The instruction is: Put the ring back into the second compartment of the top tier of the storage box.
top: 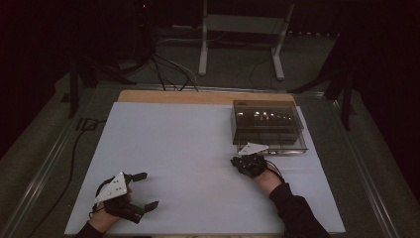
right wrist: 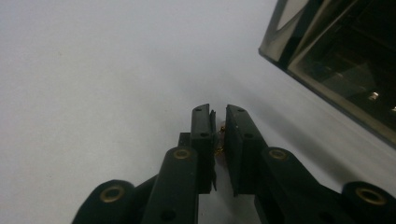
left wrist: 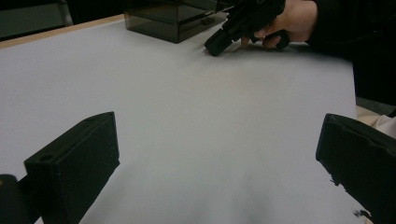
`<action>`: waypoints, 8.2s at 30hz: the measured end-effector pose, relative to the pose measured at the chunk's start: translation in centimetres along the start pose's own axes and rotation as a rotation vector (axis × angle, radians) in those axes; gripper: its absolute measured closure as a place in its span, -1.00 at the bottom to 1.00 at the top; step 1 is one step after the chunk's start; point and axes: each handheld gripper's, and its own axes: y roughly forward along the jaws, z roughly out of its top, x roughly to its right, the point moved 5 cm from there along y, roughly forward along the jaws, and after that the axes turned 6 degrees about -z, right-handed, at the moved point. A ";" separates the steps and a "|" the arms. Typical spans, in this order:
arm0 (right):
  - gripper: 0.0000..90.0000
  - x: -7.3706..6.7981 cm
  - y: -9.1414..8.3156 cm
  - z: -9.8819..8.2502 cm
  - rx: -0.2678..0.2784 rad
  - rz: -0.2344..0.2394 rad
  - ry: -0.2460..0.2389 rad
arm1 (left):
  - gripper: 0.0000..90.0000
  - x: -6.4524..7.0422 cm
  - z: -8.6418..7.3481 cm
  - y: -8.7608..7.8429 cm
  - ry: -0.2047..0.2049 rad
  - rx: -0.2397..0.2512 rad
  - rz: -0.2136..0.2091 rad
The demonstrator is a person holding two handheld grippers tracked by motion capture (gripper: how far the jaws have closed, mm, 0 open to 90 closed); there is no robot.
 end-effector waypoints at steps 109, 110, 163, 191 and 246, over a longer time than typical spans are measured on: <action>0.94 -2.4 -8.2 5.4 0.178 0.077 -0.065 | -0.99 0.0 0.0 0.1 -0.004 -0.006 -0.006; 0.94 -2.3 -8.3 5.5 0.181 0.076 -0.065 | -0.99 0.0 0.0 0.1 -0.004 -0.005 -0.007; 0.94 5.2 -11.8 5.1 0.234 -0.097 0.058 | -0.99 0.0 -0.1 0.2 0.002 -0.012 -0.005; 0.94 9.5 -11.5 2.4 0.184 -0.207 0.164 | -0.99 0.0 -0.1 0.2 -0.001 -0.013 -0.002; 0.26 9.8 -9.4 2.5 0.128 -0.225 0.252 | -0.99 -0.1 -0.1 0.1 0.000 -0.010 -0.003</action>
